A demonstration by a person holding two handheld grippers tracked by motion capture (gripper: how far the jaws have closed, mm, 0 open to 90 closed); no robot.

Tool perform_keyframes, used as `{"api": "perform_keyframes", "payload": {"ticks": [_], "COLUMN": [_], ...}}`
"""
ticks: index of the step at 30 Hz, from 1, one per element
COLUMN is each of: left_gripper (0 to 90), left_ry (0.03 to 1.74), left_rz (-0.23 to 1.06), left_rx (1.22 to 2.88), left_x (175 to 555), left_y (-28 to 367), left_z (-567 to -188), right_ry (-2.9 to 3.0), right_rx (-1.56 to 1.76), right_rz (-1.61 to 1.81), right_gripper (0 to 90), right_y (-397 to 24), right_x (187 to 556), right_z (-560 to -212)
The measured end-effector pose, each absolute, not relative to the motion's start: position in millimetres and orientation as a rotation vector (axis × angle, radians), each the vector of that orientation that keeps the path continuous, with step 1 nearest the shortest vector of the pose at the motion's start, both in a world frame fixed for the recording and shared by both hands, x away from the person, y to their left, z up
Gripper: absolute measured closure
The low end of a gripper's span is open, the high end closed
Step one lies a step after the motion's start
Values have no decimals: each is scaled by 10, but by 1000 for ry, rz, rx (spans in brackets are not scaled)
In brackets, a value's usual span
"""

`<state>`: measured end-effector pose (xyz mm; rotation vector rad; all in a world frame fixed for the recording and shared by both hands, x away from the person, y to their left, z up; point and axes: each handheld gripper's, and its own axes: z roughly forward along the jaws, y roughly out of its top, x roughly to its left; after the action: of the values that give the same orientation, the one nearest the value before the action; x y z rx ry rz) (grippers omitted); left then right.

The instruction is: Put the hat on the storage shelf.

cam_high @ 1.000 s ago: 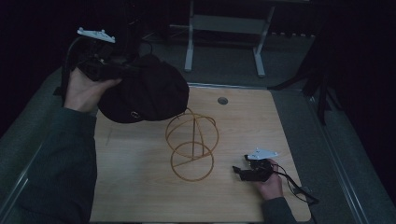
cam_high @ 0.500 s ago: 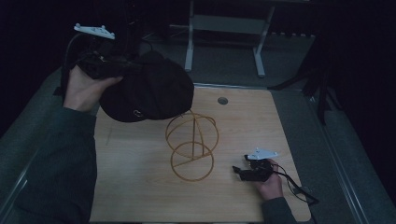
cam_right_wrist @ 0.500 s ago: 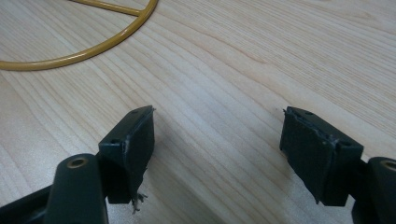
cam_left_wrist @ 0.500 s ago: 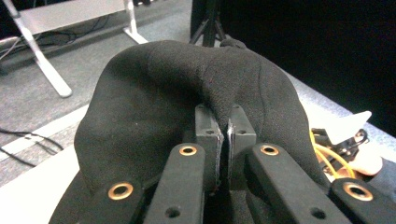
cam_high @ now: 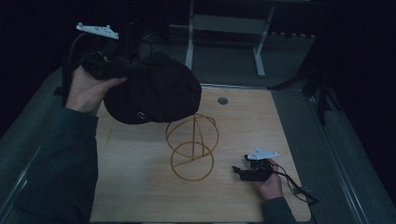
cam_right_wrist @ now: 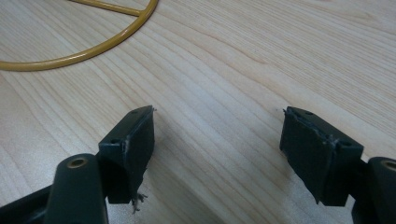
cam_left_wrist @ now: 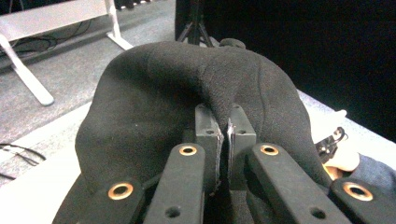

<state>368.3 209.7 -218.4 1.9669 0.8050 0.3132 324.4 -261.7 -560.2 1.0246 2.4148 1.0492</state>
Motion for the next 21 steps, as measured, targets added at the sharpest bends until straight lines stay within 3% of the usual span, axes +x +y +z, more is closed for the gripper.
{"api": "perform_keyframes", "payload": {"ticks": [21], "left_gripper": [862], "left_ry": [720], "left_rz": [270], "left_rx": [1965], "left_x": [3658], "left_y": [1881], "left_z": [-2115], "right_ry": [2418], "right_rx": [1021], "right_rz": [1050], "right_gripper": [258], "right_y": [-2610], "right_x": [3249], "right_z": [-5602]}}
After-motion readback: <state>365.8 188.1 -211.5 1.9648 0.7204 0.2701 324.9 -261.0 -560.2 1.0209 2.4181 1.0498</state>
